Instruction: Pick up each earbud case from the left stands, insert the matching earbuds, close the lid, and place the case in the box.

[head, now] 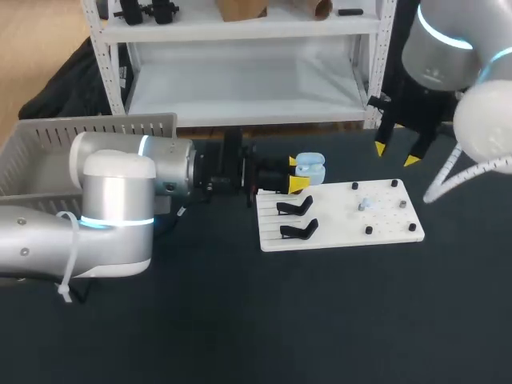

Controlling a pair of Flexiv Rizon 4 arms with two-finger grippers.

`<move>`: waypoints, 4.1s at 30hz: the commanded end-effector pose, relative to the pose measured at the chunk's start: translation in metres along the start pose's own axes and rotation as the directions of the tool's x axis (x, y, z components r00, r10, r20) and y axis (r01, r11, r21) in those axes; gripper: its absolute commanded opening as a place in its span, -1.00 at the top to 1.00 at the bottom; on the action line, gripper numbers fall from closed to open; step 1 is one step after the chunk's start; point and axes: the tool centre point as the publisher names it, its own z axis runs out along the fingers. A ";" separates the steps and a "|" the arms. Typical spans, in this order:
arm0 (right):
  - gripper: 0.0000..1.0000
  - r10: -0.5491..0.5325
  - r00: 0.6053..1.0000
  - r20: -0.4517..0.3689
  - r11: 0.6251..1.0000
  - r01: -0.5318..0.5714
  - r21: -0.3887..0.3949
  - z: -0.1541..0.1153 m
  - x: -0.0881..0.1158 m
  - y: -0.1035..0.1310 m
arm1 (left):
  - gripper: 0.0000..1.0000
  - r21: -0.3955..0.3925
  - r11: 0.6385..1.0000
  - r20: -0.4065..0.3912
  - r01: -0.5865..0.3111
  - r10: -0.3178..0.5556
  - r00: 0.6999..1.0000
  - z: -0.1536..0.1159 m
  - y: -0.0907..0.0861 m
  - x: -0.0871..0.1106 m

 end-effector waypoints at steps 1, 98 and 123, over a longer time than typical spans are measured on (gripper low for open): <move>0.07 -0.030 0.999 0.018 0.998 0.031 -0.052 0.018 0.002 -0.008 | 1.00 -0.002 1.000 0.002 -0.002 0.002 1.000 0.000 0.000 0.001; 0.65 -0.187 0.978 -0.090 0.973 0.172 -0.156 0.127 0.025 0.011 | 1.00 -0.002 1.000 0.002 -0.002 0.002 1.000 0.000 0.000 0.001; 1.00 -0.163 0.986 -0.040 0.981 0.157 -0.117 0.090 0.027 0.005 | 1.00 -0.002 1.000 0.002 -0.002 0.002 1.000 0.000 0.000 0.001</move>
